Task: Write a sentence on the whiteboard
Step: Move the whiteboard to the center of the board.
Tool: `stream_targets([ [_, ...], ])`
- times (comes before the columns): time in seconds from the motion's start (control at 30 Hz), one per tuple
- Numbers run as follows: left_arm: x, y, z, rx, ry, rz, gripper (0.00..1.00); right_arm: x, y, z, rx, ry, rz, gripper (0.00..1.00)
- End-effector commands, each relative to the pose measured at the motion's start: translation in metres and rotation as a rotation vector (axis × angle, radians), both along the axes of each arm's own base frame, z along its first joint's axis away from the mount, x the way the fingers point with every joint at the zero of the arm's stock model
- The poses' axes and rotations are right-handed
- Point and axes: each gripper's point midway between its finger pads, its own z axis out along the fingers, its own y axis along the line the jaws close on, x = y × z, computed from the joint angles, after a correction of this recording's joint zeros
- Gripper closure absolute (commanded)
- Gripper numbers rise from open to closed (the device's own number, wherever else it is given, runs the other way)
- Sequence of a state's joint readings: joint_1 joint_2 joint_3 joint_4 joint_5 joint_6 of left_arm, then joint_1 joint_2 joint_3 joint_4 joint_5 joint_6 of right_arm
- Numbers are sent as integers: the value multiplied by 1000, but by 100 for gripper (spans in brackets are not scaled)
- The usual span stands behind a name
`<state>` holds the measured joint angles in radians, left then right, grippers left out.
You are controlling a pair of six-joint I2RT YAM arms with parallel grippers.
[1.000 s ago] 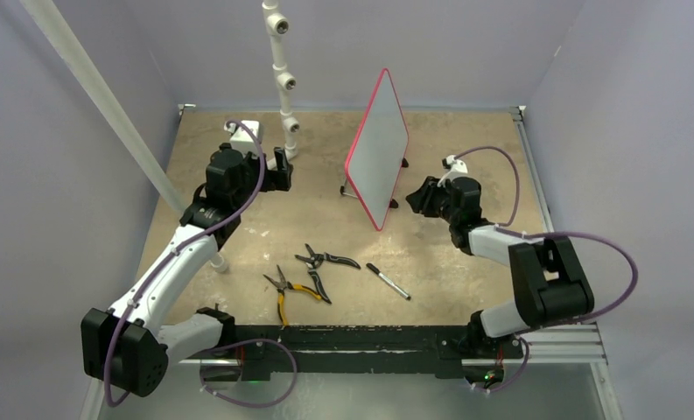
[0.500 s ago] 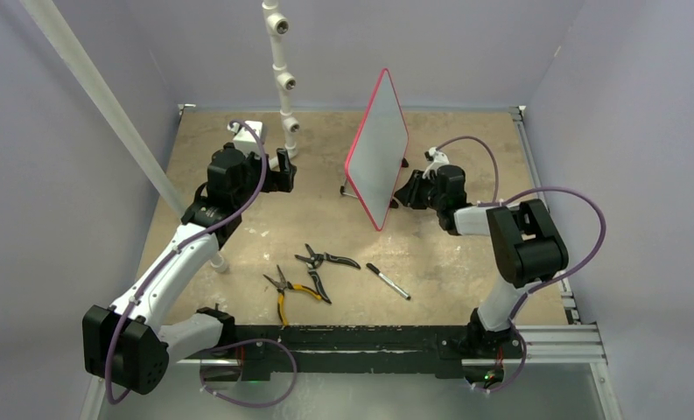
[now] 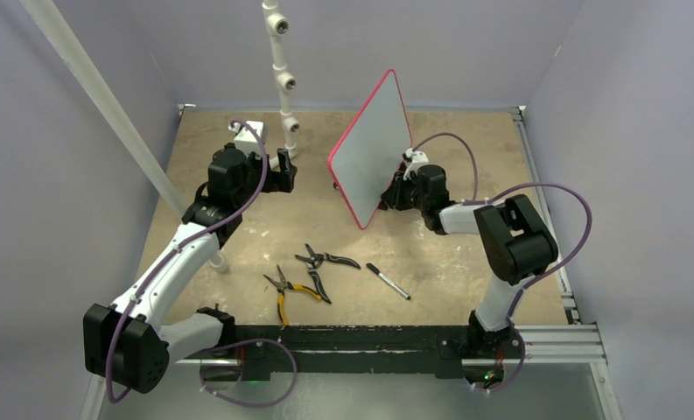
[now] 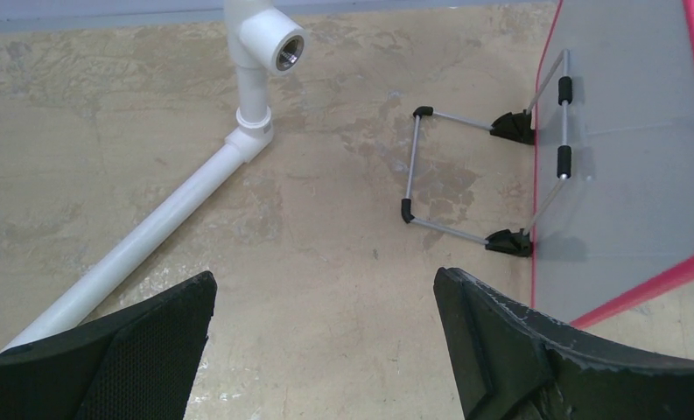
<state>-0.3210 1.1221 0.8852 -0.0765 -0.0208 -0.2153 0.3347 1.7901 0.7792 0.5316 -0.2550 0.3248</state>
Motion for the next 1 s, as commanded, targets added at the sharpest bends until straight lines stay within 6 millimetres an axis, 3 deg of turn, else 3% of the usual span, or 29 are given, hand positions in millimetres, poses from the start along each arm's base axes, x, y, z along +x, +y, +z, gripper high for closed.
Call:
stream_targets([
  [0.0, 3, -1, 9, 4, -34, -14, 5, -27, 39, -15, -17, 53, 113, 73],
  [0.13, 3, 0, 10, 4, -37, -13, 5, -43, 55, -21, 5, 73, 137, 73],
  [0.3, 2, 0, 11, 1, -37, -12, 5, -54, 75, -12, 31, 47, 169, 73],
  [0.6, 1, 8, 18, 3, -57, 28, 6, -56, 73, 9, 11, -48, 122, 67],
  [0.87, 1, 5, 18, -6, -56, 17, 6, -61, 93, 33, 0, -128, 95, 56],
  [0.97, 1, 5, 17, -5, -54, 17, 6, -57, 94, 30, -21, -119, 41, 55],
])
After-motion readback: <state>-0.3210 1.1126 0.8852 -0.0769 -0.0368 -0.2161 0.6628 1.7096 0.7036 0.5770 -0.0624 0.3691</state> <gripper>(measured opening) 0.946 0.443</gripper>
